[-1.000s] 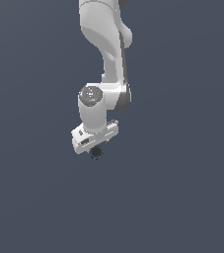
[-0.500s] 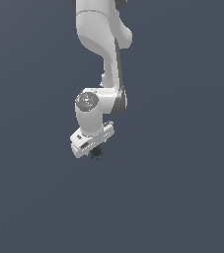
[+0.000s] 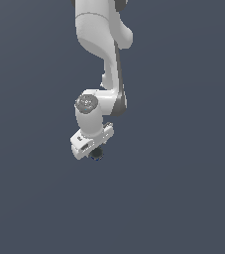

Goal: Pick up the object and move it to a goal position.

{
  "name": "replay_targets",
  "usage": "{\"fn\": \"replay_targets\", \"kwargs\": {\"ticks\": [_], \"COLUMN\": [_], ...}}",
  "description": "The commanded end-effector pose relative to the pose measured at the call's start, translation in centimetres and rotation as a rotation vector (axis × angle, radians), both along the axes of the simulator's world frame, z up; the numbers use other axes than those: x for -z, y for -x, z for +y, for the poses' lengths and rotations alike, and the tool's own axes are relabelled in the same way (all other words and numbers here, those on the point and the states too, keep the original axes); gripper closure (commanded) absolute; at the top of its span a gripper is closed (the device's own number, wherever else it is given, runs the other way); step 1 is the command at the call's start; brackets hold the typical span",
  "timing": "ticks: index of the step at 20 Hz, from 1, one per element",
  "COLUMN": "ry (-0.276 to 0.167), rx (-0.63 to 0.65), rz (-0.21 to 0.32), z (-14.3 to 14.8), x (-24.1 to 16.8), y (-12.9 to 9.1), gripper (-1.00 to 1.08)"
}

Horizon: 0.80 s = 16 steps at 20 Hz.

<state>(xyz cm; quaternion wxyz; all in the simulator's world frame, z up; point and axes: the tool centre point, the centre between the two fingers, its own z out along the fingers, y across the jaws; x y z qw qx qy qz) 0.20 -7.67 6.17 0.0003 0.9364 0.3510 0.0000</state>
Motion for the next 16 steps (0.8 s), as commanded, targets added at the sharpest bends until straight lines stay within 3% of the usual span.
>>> {"fn": "replay_targets", "kwargs": {"ticks": [1,14,15,16], "ry": [0.0,0.0,0.0,0.0], "rx": [-0.001,-0.004,-0.004,-0.004], "rz": [0.001,0.0,0.0,0.0], "z": [0.0,0.0,0.0,0.0], "x": [0.6,4.8,4.8,4.8], "y": [0.0,0.0,0.0,0.0], "gripper": [-0.92,-0.92,1.08,1.08]}}
